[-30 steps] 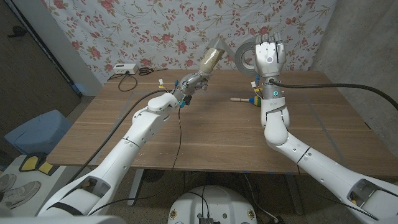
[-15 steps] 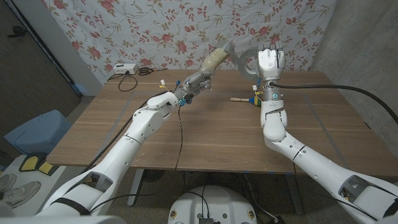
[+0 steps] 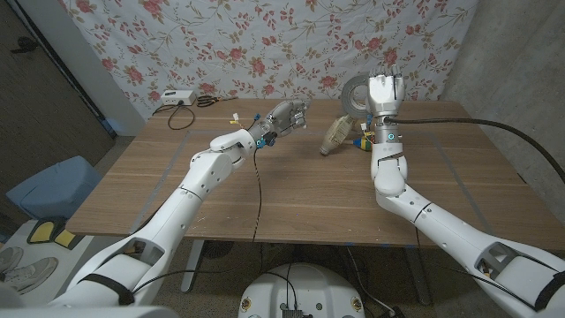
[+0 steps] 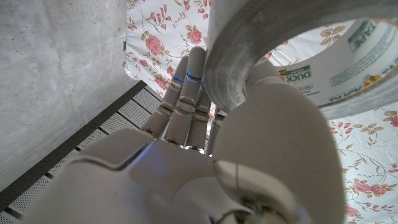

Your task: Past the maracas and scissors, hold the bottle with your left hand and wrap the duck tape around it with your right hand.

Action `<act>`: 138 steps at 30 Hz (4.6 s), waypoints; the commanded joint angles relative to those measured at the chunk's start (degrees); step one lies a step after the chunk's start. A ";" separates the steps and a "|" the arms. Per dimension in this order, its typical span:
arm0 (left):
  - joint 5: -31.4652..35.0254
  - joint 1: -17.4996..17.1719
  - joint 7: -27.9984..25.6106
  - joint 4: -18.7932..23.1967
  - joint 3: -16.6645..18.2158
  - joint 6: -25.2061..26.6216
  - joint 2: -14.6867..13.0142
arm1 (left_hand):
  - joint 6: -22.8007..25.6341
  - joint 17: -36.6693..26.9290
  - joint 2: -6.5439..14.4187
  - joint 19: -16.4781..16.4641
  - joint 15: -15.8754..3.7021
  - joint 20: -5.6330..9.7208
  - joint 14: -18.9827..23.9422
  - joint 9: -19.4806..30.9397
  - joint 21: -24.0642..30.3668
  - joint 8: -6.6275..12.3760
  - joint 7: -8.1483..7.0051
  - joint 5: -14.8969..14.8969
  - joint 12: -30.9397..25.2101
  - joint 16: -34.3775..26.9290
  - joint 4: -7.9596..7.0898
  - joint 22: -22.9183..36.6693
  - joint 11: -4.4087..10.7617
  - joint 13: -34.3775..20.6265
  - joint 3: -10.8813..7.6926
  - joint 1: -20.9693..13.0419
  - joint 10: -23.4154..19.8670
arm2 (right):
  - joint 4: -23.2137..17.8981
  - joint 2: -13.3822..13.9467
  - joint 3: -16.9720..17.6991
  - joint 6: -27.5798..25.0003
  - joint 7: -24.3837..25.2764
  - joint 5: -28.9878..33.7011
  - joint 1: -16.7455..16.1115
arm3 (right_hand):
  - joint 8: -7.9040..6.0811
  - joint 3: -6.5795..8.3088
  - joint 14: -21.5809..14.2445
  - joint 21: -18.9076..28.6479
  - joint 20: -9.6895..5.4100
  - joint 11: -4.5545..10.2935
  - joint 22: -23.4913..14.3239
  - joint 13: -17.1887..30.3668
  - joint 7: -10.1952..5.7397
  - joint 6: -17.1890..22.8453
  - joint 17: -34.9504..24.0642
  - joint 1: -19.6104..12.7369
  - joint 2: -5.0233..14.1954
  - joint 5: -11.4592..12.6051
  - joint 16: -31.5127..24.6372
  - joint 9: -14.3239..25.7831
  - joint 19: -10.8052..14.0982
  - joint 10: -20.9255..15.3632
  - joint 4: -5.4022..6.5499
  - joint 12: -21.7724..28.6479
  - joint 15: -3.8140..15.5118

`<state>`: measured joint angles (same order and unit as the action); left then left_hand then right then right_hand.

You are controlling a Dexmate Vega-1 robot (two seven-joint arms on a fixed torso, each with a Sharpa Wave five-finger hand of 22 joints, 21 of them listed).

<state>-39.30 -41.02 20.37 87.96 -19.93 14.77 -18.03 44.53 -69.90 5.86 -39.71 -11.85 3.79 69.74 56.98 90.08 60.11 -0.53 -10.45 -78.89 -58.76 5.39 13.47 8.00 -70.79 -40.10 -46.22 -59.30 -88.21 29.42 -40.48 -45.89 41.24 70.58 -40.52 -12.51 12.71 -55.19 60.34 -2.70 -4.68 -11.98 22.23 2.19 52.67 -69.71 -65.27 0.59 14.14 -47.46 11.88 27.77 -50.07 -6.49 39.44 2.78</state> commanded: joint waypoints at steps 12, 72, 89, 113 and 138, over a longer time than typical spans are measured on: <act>27.96 4.75 -9.95 12.86 -11.69 8.77 -13.19 | 4.37 18.78 -1.14 8.54 4.13 -2.08 -5.12 -16.68 -0.35 -10.07 6.30 0.32 15.12 7.26 3.56 0.16 -4.17 20.89 4.24 4.53 5.17 | -2.45 2.30 0.14 1.29 -0.48 -1.10 0.19 | -0.29 6.64 -5.49 0.77 -1.71 8.69 0.29 10.43 -2.72 12.74 -0.22 -5.18 5.71 -0.35 0.16 0.32 -0.62 -13.95 -2.27 0.49 9.81; 29.36 4.75 -9.22 -2.49 -12.12 -6.79 -2.35 | -43.26 56.36 -14.43 38.48 16.51 -16.03 -56.51 -44.72 -35.96 -47.84 7.68 -4.91 54.97 41.26 1.59 -3.41 -15.18 52.57 28.77 6.67 53.72 | -9.61 -0.93 0.34 8.81 6.38 -2.16 3.23 | 0.05 8.95 -6.48 3.42 -0.89 7.87 1.00 10.90 -1.31 13.33 -0.36 -5.39 4.94 -1.44 0.16 0.35 -0.77 -15.07 -2.85 0.51 9.79; 22.41 2.15 -10.34 -10.55 -8.35 -18.70 5.45 | -40.75 58.26 -13.05 35.73 13.77 -16.00 -51.70 -45.27 -37.67 -46.99 7.24 -4.82 55.58 40.06 2.40 -3.26 -13.98 54.07 28.78 3.02 49.68 | -10.43 -0.86 -1.46 9.12 3.94 0.05 3.74 | 0.21 9.74 -6.62 4.16 -0.87 7.97 1.10 11.09 -1.30 13.45 -0.40 -5.29 4.64 -1.88 0.12 0.36 -1.00 -15.02 -2.85 0.39 9.81; 18.37 -0.84 -22.32 -9.95 -4.29 -14.75 11.53 | 4.79 51.02 4.56 7.09 0.47 -6.80 -4.98 -40.63 -29.94 -30.53 6.62 -0.11 37.55 22.76 3.01 -2.35 1.40 47.90 16.41 -17.96 2.26 | -9.56 -1.12 -0.81 11.67 4.93 -1.30 4.69 | 0.36 10.63 -6.56 4.93 -0.89 8.01 1.20 11.31 -1.35 13.47 -0.37 -5.03 4.51 -2.24 0.21 0.41 -1.38 -14.90 -2.76 0.23 9.81; 8.99 -2.56 -16.55 -16.64 -1.10 -27.36 19.28 | 3.70 23.75 4.33 1.45 1.09 -3.63 4.60 -8.28 -19.05 -13.09 8.17 -3.03 16.39 11.27 -12.92 -2.20 -1.36 15.47 6.38 -4.31 -4.78 | -2.31 -3.42 2.26 13.45 17.13 -6.71 4.12 | 0.62 11.51 -6.31 5.67 -0.99 7.98 1.33 10.49 -1.73 12.92 -0.21 -4.37 4.38 -2.41 0.54 0.49 -1.74 -14.84 -2.53 -0.57 9.78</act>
<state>-23.89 -42.80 0.14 76.57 -23.81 -4.54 -4.39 43.57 -45.56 -1.95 -37.28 -1.01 -0.29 64.02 33.10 70.41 39.38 3.12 -13.00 -38.02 -47.06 8.35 11.22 -3.43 -45.48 -16.53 -53.99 -52.90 -94.07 26.94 -39.91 -34.20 51.89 67.05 -35.92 -11.86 13.41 -55.61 65.70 -2.72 -5.12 -10.67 23.13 2.45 54.58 -69.85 -65.73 0.13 11.46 -46.95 12.13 26.17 -50.90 -7.19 39.04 2.36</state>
